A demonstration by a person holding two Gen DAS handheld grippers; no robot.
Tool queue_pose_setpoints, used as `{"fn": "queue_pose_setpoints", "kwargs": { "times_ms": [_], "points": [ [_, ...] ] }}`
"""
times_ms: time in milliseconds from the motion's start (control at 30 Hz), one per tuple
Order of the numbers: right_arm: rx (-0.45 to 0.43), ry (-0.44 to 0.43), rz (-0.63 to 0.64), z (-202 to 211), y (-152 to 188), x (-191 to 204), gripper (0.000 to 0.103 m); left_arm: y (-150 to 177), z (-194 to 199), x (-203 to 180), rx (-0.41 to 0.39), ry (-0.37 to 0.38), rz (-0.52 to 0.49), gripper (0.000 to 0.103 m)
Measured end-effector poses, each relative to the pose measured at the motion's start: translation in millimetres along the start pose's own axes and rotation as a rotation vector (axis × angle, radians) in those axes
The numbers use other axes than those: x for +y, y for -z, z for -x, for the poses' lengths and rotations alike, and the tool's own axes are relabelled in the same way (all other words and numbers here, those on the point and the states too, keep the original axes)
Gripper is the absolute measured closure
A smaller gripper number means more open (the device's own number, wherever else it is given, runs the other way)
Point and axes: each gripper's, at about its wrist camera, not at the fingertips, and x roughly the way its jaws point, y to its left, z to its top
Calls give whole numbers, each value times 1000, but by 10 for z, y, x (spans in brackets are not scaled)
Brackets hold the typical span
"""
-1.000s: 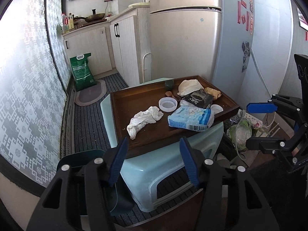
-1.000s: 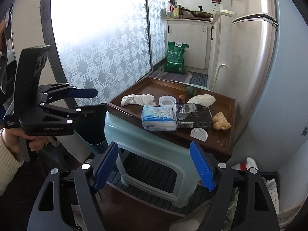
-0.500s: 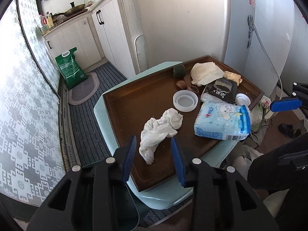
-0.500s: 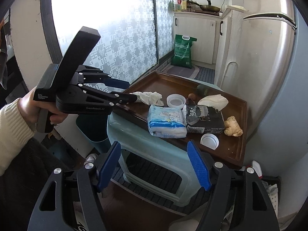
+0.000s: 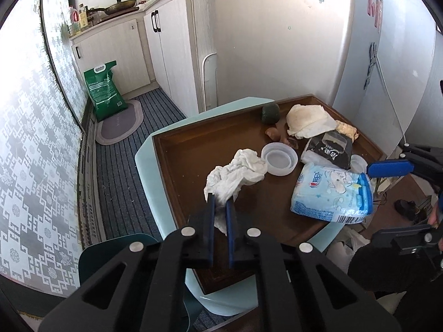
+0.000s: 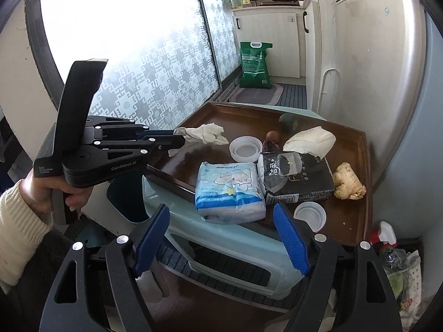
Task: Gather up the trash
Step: 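Grasp the white tissue with the left gripper while the right gripper grasps the wipes pack, then carry the tissue over the green bin with the left gripper and open it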
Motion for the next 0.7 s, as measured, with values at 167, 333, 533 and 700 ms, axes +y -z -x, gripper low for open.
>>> {"fn": "queue_pose_setpoints", "kwargs": {
  "times_ms": [167, 333, 533, 700],
  "points": [
    [22, 22, 2, -133, -29, -20, 27, -26, 192, -16, -58, 47, 35, 95],
    [24, 24, -4, -234, -60, -7, 30, -23, 348, 4, -100, 75, 79, 95],
    [27, 44, -31, -319, -97, -34, 46, 45, 425, 85, -110, 65, 112, 95],
    [4, 63, -10, -271, -119, 80, 53, 137, 541, 207, -130, 52, 165, 95]
  ]
}}
